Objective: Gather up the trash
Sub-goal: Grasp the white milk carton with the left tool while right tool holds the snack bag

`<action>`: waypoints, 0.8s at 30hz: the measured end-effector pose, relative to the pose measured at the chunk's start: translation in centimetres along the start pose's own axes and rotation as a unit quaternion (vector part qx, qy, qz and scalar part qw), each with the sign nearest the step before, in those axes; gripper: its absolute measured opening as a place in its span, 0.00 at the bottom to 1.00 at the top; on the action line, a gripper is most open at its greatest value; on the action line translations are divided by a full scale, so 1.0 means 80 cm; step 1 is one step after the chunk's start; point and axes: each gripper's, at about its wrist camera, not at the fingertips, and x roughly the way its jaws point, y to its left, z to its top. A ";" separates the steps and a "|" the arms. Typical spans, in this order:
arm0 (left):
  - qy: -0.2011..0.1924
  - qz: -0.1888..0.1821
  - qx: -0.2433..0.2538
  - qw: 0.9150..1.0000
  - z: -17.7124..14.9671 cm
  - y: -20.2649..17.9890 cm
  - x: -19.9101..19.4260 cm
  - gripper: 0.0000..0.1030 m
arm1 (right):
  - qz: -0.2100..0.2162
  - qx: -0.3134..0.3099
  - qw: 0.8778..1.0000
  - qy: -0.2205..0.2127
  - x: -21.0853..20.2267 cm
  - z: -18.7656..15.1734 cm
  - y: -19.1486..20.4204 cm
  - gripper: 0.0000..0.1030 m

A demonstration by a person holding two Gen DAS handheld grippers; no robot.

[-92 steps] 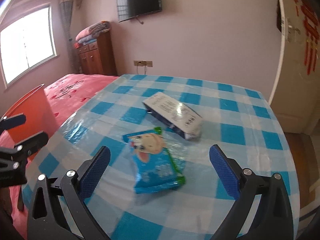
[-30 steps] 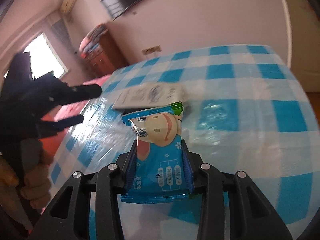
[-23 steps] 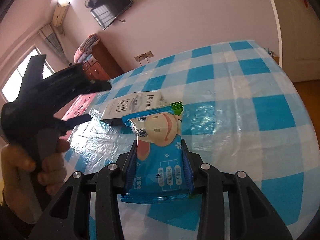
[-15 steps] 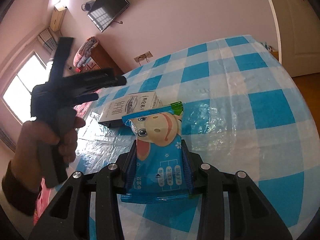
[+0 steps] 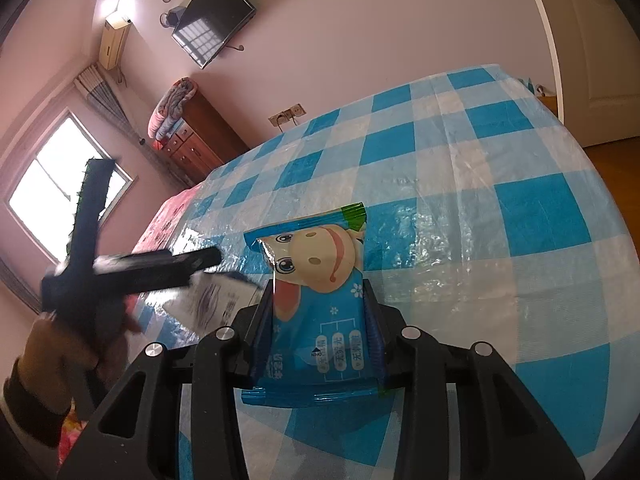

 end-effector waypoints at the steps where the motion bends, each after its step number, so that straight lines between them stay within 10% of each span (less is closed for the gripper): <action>1: -0.008 0.000 -0.006 1.000 -0.007 0.005 -0.012 0.93 | 0.001 0.001 1.000 0.000 0.000 0.000 0.000 0.40; 9: 0.004 -0.060 -0.082 0.995 -0.058 0.030 -0.075 0.93 | 0.007 0.007 1.000 0.005 0.002 0.001 -0.003 0.40; 15: 0.033 -0.169 -0.210 0.962 -0.080 0.009 -0.057 0.93 | 0.006 0.001 1.000 0.005 0.002 0.000 0.000 0.40; 19: 0.021 -0.174 -0.268 0.947 -0.064 0.003 -0.036 0.93 | 0.010 0.005 1.000 0.003 0.001 0.000 -0.002 0.40; 24: 0.011 -0.123 -0.270 0.955 -0.038 -0.009 -0.022 0.92 | 0.016 0.006 1.000 0.003 0.000 -0.001 -0.002 0.40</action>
